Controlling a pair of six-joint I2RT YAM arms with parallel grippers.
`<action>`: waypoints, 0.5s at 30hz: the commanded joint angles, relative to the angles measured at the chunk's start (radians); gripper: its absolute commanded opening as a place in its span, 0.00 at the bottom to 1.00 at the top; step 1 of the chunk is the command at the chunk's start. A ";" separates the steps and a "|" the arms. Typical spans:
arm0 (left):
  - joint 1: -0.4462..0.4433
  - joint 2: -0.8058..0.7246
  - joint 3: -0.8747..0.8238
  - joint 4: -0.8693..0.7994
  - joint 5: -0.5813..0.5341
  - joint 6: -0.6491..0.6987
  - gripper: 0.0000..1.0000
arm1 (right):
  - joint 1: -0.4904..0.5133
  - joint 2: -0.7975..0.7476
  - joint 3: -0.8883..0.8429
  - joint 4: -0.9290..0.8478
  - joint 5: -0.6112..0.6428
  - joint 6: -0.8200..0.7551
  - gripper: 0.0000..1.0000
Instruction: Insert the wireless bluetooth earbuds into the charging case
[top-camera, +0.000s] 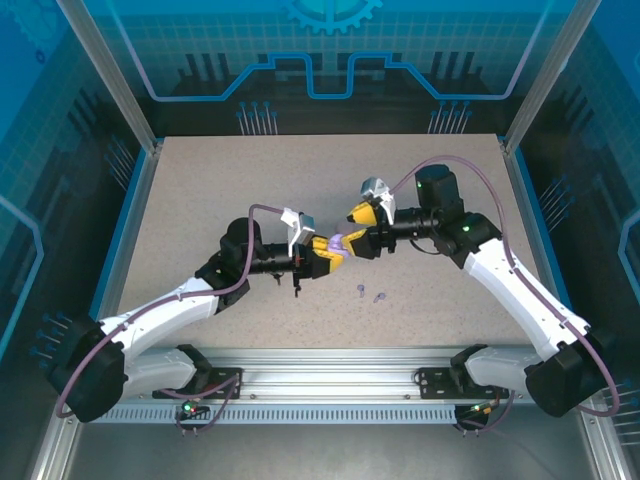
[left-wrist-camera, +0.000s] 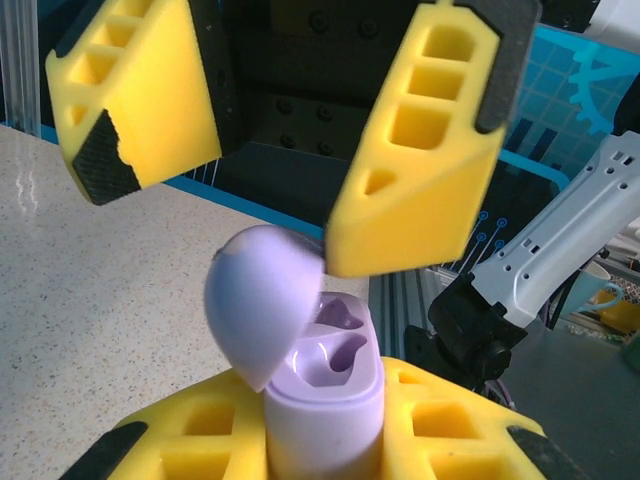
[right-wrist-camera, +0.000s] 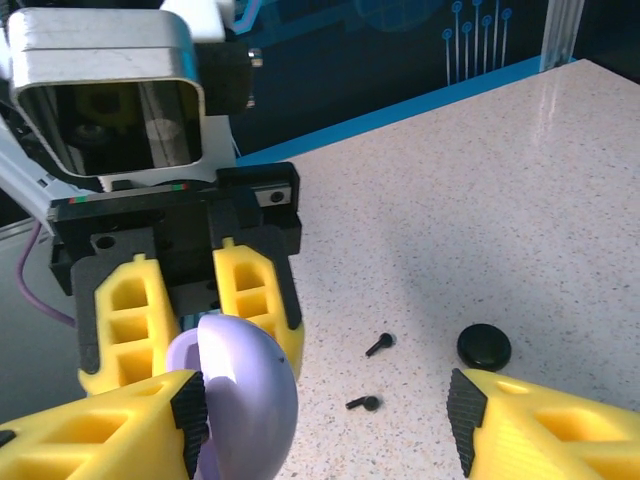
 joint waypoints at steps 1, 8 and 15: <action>-0.007 -0.020 0.005 0.012 0.032 0.031 0.11 | -0.017 -0.001 0.032 0.024 0.000 0.026 0.67; -0.006 -0.020 -0.001 0.010 0.016 0.042 0.11 | -0.037 -0.054 0.020 0.043 -0.066 0.054 0.71; -0.007 -0.037 -0.016 0.011 -0.024 0.075 0.11 | -0.066 -0.125 0.019 -0.061 0.118 0.140 0.73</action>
